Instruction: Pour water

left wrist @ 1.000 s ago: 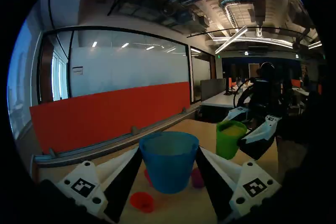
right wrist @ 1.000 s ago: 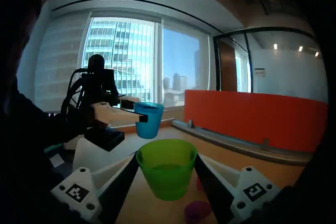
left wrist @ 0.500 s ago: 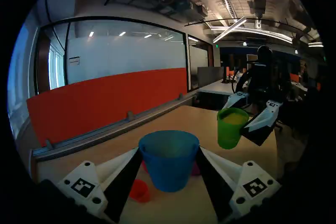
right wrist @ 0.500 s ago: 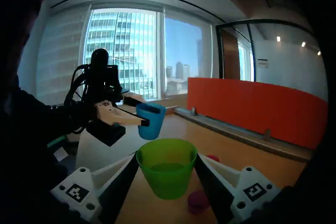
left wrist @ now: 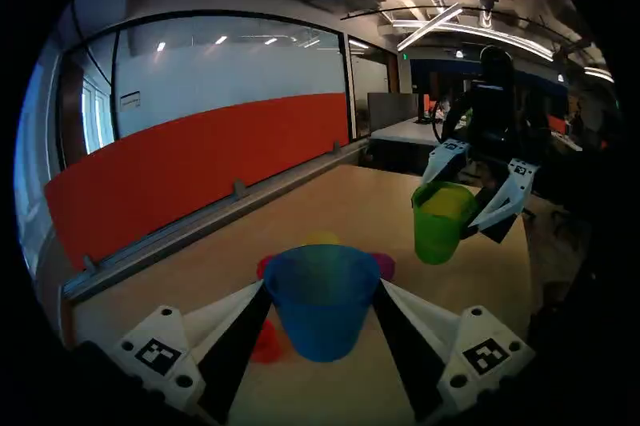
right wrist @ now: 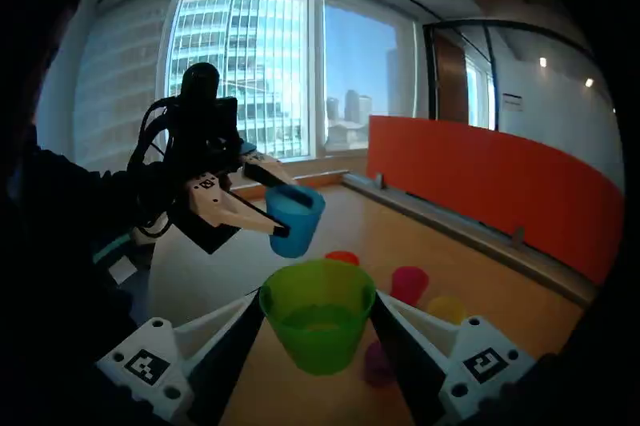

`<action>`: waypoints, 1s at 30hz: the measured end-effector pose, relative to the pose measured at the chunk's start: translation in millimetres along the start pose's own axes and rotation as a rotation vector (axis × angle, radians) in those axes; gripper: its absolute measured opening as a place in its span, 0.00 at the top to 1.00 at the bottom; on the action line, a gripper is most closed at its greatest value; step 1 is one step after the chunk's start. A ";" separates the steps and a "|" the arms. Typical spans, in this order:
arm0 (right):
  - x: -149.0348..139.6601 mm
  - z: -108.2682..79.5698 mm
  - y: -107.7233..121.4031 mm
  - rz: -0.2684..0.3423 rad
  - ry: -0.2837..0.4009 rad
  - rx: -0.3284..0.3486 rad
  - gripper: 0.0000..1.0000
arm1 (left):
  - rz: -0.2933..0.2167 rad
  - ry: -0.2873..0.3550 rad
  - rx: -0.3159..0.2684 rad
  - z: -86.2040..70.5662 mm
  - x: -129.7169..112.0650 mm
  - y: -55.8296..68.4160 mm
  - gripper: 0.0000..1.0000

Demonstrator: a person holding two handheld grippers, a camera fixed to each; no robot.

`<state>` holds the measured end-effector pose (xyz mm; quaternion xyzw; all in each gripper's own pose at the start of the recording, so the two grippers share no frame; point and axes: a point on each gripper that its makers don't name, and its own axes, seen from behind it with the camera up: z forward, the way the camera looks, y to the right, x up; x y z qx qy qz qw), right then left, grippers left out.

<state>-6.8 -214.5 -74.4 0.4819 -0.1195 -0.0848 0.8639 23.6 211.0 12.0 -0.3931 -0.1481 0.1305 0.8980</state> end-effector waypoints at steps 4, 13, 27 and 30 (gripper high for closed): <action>-7.6 2.6 -0.4 -0.005 -0.035 0.014 0.08 | 0.013 -0.040 -0.008 5.2 -12.5 2.9 0.14; -37.0 10.7 -1.4 -0.010 -0.130 0.046 0.08 | 0.037 -0.143 -0.031 14.1 -46.9 6.2 0.14; -78.8 26.7 -7.2 -0.011 -0.246 0.094 0.08 | 0.052 -0.250 -0.076 31.4 -89.4 11.7 0.13; -87.4 28.6 -7.1 -0.013 -0.267 0.097 0.08 | 0.046 -0.266 -0.087 35.6 -97.9 12.8 0.14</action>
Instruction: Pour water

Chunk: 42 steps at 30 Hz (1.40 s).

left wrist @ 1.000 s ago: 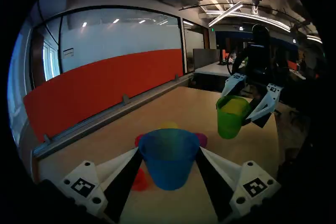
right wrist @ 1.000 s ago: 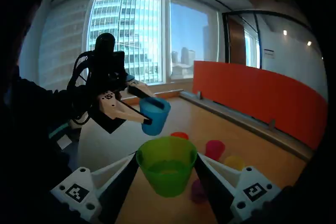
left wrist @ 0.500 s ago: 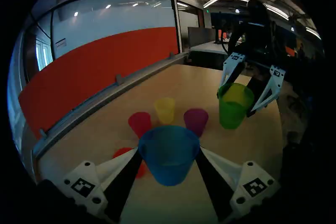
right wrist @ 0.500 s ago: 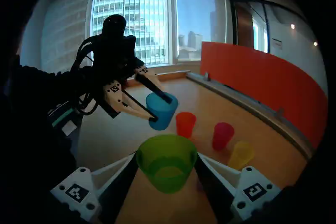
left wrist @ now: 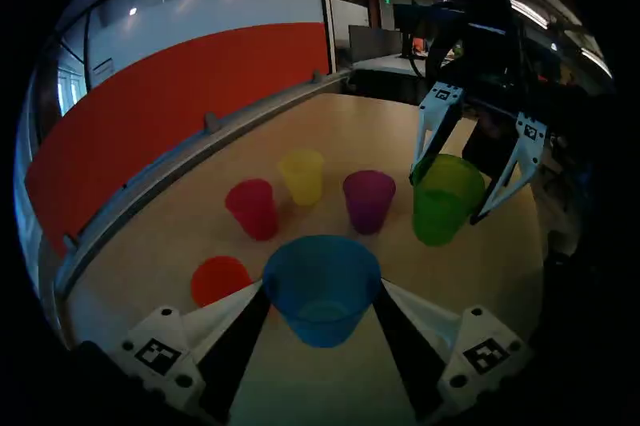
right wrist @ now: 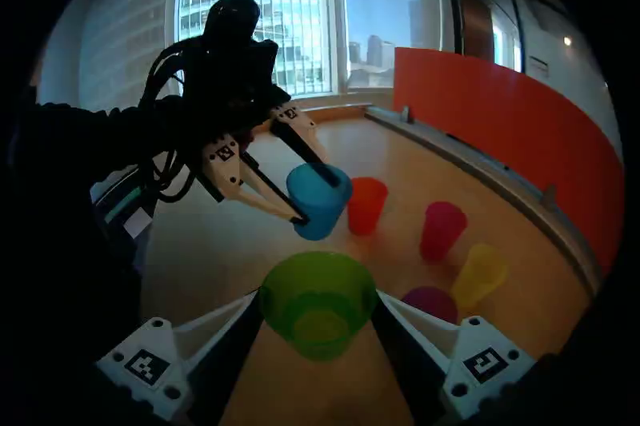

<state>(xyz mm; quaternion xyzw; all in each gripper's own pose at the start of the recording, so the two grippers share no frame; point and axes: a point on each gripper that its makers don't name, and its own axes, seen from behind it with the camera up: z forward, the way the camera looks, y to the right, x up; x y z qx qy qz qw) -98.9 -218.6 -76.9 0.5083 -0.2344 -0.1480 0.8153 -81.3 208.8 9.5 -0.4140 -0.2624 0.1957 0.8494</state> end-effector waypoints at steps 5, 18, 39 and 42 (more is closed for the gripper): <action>-10.9 6.9 1.0 -0.004 -0.031 0.004 0.08 | -0.004 -0.032 -0.015 10.7 -12.0 0.6 0.13; -33.4 25.0 3.9 0.002 -0.078 0.012 0.08 | 0.015 -0.102 -0.043 36.6 -34.6 0.8 0.14; -41.2 41.6 5.6 0.025 -0.083 0.008 0.08 | -0.016 -0.097 -0.058 51.4 -49.3 1.2 0.13; -42.8 42.9 5.6 0.025 -0.085 0.006 0.08 | -0.018 -0.096 -0.057 49.9 -50.7 1.2 0.13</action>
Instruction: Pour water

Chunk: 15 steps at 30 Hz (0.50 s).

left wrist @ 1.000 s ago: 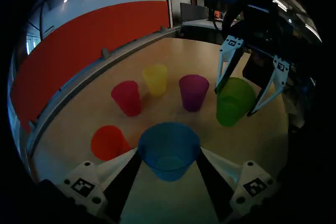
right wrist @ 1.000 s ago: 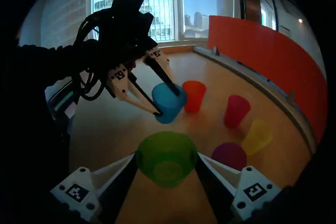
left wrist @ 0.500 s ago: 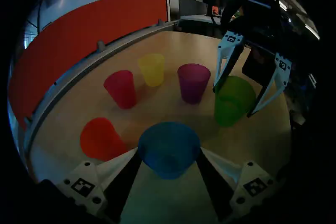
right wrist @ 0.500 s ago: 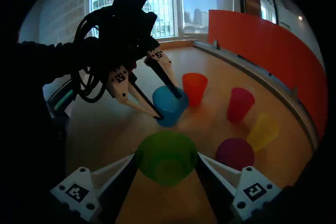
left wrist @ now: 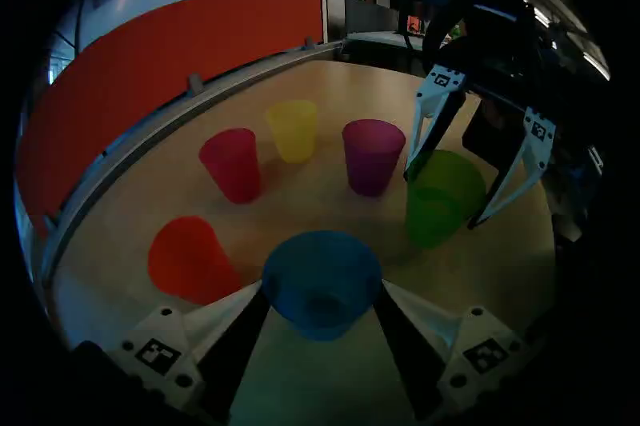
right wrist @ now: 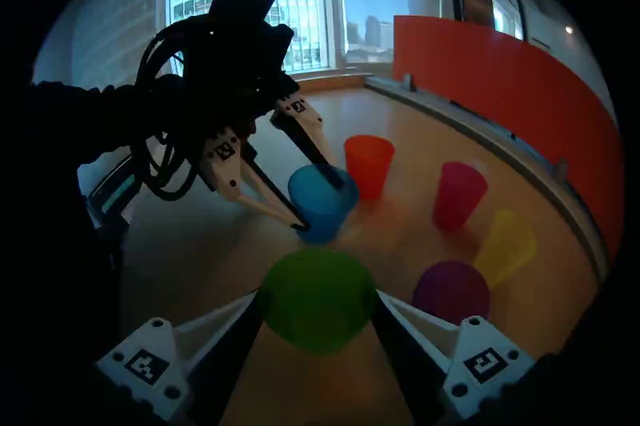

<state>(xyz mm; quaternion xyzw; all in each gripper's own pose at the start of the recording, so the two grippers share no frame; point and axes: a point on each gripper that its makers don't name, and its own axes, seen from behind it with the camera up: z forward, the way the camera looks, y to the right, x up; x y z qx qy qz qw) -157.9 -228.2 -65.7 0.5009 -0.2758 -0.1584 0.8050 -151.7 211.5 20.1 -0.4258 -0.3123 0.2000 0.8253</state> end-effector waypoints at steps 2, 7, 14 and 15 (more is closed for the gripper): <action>-1.4 1.0 -0.7 0.000 -0.002 0.001 0.08 | -0.002 -0.001 0.000 -1.4 -1.8 0.1 0.14; -8.0 2.7 -2.2 -0.005 -0.014 -0.005 0.08 | -0.007 -0.004 0.002 -3.3 -5.7 -0.1 0.13; -14.8 4.1 -3.1 -0.010 -0.023 -0.011 0.08 | -0.002 -0.030 0.008 -3.2 -13.3 -0.3 0.13; -15.5 4.2 -2.9 -0.010 -0.024 -0.012 0.08 | 0.000 -0.031 0.009 -3.2 -13.5 -0.1 0.13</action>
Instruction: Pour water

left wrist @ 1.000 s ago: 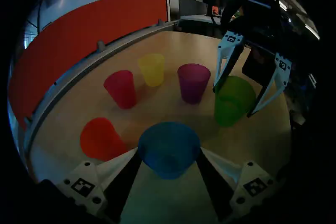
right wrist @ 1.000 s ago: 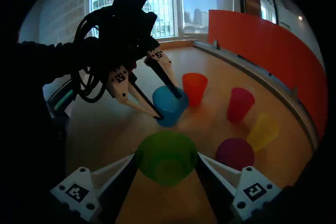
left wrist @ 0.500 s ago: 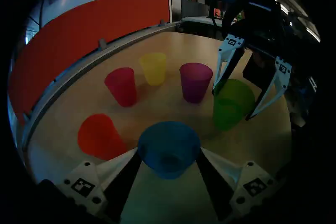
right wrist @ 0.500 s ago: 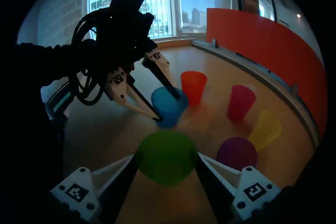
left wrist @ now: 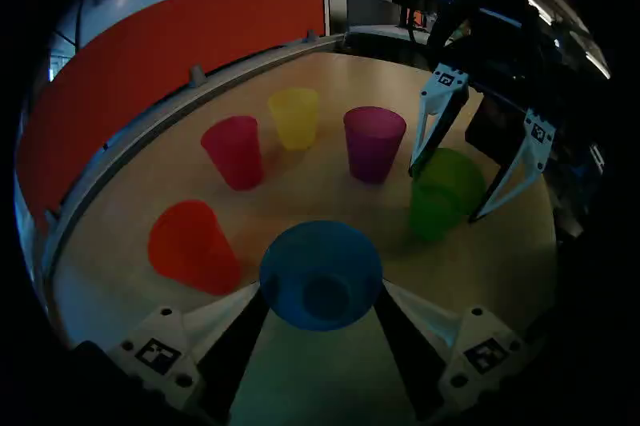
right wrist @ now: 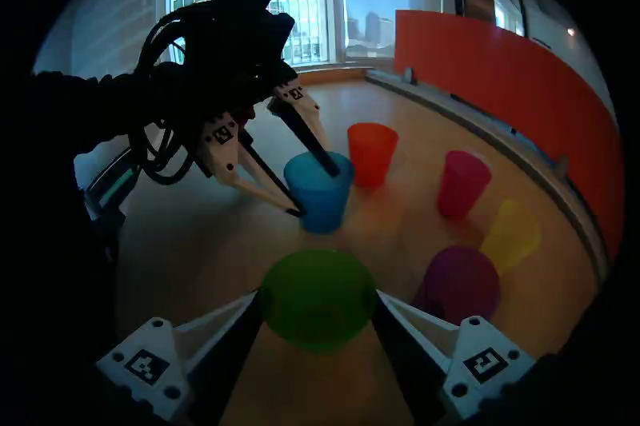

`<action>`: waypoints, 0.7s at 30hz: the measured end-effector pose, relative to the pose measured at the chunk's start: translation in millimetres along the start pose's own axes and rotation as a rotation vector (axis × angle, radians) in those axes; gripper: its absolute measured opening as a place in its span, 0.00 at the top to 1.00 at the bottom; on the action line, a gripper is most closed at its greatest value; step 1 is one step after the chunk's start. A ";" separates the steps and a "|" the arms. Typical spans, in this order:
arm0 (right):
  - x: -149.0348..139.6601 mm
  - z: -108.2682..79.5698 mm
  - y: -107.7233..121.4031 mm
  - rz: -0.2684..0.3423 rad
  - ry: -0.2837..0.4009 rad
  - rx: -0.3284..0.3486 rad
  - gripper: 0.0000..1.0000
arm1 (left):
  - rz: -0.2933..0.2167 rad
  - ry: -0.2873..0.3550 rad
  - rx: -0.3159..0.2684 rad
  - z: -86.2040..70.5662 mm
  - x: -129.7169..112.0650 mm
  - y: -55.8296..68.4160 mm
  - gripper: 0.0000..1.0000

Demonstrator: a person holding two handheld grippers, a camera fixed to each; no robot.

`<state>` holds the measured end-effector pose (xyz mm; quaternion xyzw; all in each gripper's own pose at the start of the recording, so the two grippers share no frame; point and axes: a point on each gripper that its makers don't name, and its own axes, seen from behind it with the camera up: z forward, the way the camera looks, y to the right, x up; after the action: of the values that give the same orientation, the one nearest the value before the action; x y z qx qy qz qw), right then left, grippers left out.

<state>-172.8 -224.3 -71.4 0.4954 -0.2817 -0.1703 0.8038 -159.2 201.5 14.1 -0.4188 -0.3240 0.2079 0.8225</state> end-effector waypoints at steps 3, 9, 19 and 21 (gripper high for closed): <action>-1.9 0.3 0.4 -0.002 -0.003 -0.003 0.08 | 0.001 -0.001 0.001 -0.4 -0.4 1.1 0.13; -3.1 0.1 0.6 0.004 -0.001 -0.005 0.08 | -0.006 -0.011 0.010 -2.8 -4.3 -0.3 0.08; -8.9 -3.3 2.2 0.014 0.001 -0.018 0.07 | -0.003 -0.025 0.032 -10.7 -15.5 2.4 0.08; -9.2 -3.6 2.0 0.017 0.002 -0.019 0.07 | -0.014 -0.024 0.032 -12.2 -17.4 3.2 0.08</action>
<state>-177.7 -215.7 -73.4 0.4854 -0.2836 -0.1655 0.8103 -163.0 185.9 -0.2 -0.4007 -0.3332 0.2124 0.8266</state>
